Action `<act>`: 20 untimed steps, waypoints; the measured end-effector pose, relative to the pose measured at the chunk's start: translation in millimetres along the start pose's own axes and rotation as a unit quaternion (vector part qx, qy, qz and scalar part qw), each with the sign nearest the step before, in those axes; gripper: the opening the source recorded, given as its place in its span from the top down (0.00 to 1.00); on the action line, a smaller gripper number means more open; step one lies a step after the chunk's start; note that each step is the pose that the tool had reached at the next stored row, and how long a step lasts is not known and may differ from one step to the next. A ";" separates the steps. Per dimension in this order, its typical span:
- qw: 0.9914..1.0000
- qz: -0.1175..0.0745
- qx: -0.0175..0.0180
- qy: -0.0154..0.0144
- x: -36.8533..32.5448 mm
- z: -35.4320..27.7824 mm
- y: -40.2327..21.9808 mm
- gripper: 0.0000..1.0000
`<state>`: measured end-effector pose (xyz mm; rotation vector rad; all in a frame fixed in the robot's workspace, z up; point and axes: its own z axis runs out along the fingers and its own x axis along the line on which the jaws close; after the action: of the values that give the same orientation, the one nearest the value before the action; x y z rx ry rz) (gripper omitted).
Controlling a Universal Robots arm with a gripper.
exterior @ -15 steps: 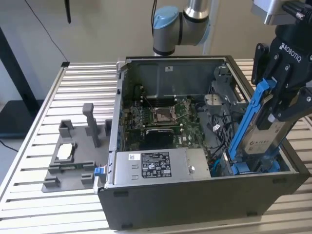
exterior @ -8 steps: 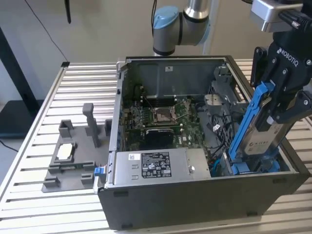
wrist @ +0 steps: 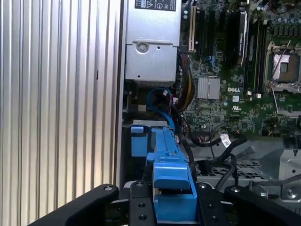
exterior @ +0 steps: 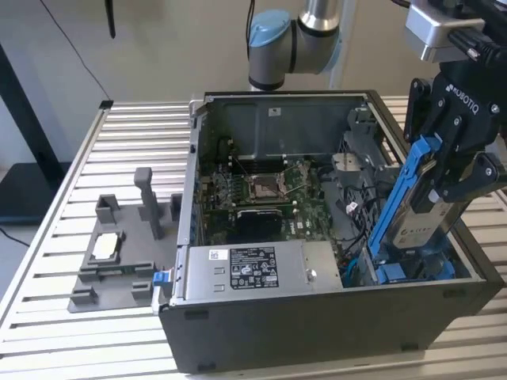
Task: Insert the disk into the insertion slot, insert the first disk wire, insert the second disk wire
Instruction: 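Insert the disk into the insertion slot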
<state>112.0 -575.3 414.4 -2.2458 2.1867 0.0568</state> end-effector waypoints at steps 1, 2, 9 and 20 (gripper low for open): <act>1.000 0.000 0.000 0.000 0.1 0.6 -0.2 0.67; 1.000 0.000 0.000 0.000 0.4 1.2 -0.4 0.67; 1.000 0.000 -0.003 -0.002 2.4 8.2 -1.2 0.67; 1.000 -0.001 -0.003 -0.005 3.3 25.7 -2.3 0.67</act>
<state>113.9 -577.8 388.6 -2.2457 2.1817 0.0754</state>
